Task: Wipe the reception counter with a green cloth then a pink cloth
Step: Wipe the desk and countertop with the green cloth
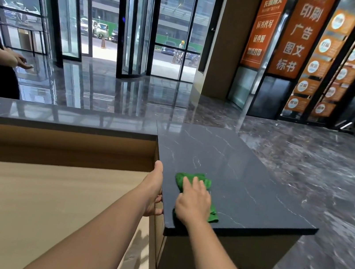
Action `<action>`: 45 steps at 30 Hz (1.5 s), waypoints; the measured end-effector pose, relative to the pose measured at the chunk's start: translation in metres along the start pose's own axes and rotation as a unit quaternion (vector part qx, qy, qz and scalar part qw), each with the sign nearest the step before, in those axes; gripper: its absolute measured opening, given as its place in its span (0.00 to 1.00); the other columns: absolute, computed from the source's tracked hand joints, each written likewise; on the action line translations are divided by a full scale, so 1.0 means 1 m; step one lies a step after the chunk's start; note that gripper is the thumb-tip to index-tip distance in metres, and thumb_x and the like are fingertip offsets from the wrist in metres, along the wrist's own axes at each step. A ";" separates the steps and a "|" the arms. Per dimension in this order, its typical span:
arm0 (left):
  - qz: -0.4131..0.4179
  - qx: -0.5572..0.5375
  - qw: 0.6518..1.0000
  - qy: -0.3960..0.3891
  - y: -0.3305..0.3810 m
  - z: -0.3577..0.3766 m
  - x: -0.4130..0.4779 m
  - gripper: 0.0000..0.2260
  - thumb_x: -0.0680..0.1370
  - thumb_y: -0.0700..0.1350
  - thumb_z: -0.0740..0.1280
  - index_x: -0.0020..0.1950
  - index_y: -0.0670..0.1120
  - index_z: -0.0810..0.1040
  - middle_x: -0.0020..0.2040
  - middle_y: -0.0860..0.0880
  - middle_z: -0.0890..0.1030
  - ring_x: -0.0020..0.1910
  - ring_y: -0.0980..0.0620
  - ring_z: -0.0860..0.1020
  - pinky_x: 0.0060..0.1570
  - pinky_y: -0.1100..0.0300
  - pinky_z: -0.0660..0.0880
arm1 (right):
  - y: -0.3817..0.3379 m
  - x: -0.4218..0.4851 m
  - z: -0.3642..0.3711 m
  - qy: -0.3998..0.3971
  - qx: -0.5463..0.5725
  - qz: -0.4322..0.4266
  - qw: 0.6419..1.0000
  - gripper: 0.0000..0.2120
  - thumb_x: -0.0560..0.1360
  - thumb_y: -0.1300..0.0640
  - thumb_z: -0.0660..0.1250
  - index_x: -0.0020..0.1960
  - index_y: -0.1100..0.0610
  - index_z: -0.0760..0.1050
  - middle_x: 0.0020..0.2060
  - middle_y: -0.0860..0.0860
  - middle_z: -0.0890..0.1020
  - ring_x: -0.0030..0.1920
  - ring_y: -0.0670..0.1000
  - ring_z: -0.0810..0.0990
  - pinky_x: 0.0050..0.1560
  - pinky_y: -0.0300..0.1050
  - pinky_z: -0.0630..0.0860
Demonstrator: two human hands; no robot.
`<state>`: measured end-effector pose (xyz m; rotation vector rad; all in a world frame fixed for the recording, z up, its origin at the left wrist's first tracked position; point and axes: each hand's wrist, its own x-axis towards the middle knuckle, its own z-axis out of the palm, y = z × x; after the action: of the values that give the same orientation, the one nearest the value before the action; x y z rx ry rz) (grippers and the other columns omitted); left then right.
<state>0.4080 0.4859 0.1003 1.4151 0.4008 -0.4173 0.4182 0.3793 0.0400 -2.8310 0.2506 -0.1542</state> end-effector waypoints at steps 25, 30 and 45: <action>-0.044 0.030 0.998 -0.028 0.003 0.000 0.000 0.27 0.78 0.69 0.48 0.46 0.48 0.71 0.42 0.45 0.75 0.38 0.50 0.75 0.34 0.54 0.73 | 0.107 0.013 -0.033 0.006 -0.035 0.107 0.994 0.25 0.81 0.55 0.52 0.78 0.51 0.56 0.78 0.53 0.55 0.78 0.54 0.51 0.76 0.50 0.54; -0.056 -0.014 0.998 -0.027 0.002 -0.006 0.003 0.25 0.79 0.68 0.48 0.42 0.46 0.66 0.42 0.45 0.74 0.43 0.47 0.75 0.59 0.44 0.73 | 0.039 0.011 -0.009 0.034 -0.021 0.169 0.985 0.27 0.79 0.58 0.54 0.78 0.54 0.54 0.78 0.58 0.52 0.78 0.58 0.49 0.76 0.55 0.49; -0.083 0.022 0.996 -0.022 -0.006 -0.031 0.012 0.39 0.74 0.73 0.42 0.42 0.40 0.72 0.47 0.42 0.76 0.50 0.44 0.75 0.53 0.48 0.69 | -0.030 -0.016 -0.003 -0.095 -0.050 -0.209 0.972 0.22 0.80 0.58 0.58 0.73 0.51 0.67 0.78 0.53 0.57 0.78 0.55 0.52 0.76 0.53 0.55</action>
<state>0.4152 0.5156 0.0854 1.4174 0.4770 -0.5949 0.4068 0.4098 0.0509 -2.9330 -0.3942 0.0439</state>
